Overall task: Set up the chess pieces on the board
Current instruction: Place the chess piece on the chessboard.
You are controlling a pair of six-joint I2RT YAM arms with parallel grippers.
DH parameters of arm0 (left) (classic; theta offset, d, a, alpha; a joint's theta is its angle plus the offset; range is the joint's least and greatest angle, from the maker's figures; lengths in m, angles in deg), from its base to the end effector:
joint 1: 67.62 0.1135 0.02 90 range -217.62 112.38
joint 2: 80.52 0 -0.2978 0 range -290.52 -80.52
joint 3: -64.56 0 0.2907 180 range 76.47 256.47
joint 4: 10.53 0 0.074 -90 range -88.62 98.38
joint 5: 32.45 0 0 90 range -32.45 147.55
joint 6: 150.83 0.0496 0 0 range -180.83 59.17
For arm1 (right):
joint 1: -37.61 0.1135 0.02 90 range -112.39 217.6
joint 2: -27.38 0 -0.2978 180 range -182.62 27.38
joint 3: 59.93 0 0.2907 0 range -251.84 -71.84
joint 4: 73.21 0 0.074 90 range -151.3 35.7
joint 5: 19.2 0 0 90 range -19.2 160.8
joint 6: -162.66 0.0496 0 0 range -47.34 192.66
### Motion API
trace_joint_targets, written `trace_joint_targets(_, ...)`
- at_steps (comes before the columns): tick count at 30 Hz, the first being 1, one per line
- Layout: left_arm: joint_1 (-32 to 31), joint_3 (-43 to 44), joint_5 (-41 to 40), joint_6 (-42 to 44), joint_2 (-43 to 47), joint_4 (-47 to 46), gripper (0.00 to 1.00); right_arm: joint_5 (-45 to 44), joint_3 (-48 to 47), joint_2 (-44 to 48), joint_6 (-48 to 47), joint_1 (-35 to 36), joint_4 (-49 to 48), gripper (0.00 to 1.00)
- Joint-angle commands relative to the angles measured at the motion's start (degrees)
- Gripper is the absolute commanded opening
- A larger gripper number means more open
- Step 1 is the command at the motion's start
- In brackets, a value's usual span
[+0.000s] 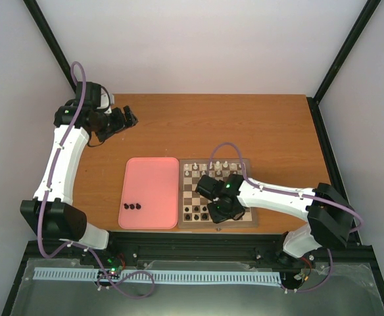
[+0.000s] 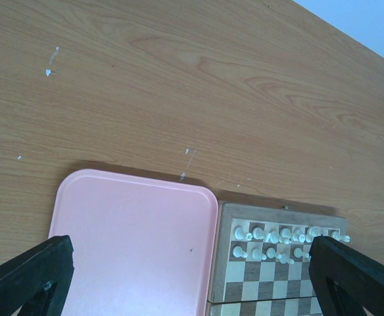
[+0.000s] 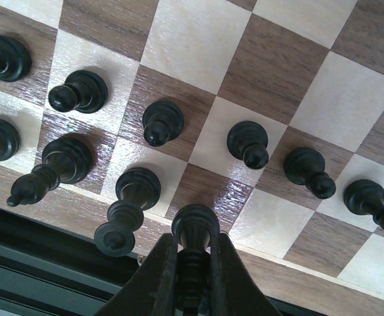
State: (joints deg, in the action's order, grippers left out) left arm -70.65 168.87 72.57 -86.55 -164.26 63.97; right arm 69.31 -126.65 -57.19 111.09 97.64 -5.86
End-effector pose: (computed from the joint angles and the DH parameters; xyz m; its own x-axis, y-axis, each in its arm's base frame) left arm 0.3303 -0.0304 0.4131 -0.8155 -0.3766 -0.4395 -0.1670 0.8802 -0.4442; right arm 0.1404 0.2409 0.1977 -0.9275 -0.3647 -0.0817 -0.3681 0.9292 0.0317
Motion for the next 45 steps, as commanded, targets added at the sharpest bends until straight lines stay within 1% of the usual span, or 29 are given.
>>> trace_joint_targets(1,-0.4,0.1,0.0,0.4,-0.5,-0.7,1.0,-0.9,0.8,-0.4,0.6,-0.6,-0.9,0.05)
trace_joint_targets(9,-0.4,0.5,-0.3,0.5,-0.7,-0.7,1.0,-0.4,1.0,-1.3,-0.6,-1.4,-1.4,0.06)
trace_joint_targets(12,-0.4,0.5,-0.3,0.5,-0.8,-0.6,1.0,-0.3,0.8,-1.7,-1.2,-1.7,-1.6,0.11)
trace_joint_targets(22,-0.3,0.4,-0.5,0.6,-1.0,-0.5,1.0,-0.1,0.4,-1.0,-1.3,-1.8,-1.1,0.17)
trace_joint_targets(27,-0.3,0.4,-0.5,0.6,-1.0,-0.5,1.0,-1.0,-1.5,0.5,-1.1,-1.9,1.2,0.25)
trace_joint_targets(32,-0.3,0.4,-0.6,0.6,-0.9,-0.6,1.0,-1.0,-5.3,2.0,-2.2,-1.9,4.1,0.34)
trace_joint_targets(38,-0.3,0.6,-0.5,0.6,-0.6,-0.5,1.0,-1.8,-11.7,3.8,-3.4,-1.9,6.8,0.39)
trace_joint_targets(40,-0.4,0.8,-0.4,0.5,-0.5,-0.4,1.0,-1.4,-15.1,1.7,-5.3,-1.8,7.0,0.44)
trace_joint_targets(42,-0.4,1.0,-0.1,0.5,-0.5,-0.4,1.0,-0.5,-19.4,-1.7,-8.2,-1.9,6.2,0.52)
trace_joint_targets(45,-0.4,1.2,0.3,0.4,-0.2,-0.4,1.0,1.4,-26.4,-7.4,-12.2,-1.8,2.7,0.57)
